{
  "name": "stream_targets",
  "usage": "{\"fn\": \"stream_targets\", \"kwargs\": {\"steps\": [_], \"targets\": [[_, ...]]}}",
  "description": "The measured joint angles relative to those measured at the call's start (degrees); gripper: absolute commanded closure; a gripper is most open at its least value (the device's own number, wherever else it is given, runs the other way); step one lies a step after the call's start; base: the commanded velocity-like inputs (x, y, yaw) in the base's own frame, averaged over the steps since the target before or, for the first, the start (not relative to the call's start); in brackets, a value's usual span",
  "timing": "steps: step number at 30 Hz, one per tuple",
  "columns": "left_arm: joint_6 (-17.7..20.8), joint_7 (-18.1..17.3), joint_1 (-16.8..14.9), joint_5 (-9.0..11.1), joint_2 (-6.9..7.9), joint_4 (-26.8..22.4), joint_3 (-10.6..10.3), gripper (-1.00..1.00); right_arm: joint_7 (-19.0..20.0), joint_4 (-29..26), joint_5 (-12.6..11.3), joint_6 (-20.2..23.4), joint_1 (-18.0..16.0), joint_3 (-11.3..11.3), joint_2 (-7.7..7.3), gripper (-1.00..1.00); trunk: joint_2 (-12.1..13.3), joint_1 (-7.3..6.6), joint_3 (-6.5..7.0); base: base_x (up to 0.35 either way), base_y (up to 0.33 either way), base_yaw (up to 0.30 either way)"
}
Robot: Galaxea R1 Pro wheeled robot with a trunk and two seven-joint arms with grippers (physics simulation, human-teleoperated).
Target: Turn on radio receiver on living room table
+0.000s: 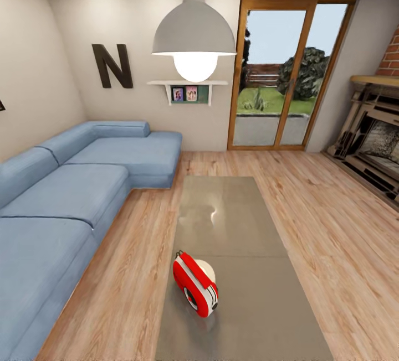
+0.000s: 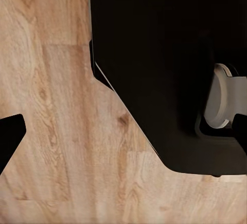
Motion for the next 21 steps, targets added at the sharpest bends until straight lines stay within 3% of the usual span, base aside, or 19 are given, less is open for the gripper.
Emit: {"fn": "stream_targets", "kwargs": {"steps": [21], "targets": [[0.0,0.0,0.0,0.0,0.0,0.0,0.0,-1.0,0.06,0.0,0.0,0.0,0.0,-0.03,0.0,-1.0,0.0,0.0,-1.97,0.0,0.0,0.0]]}}
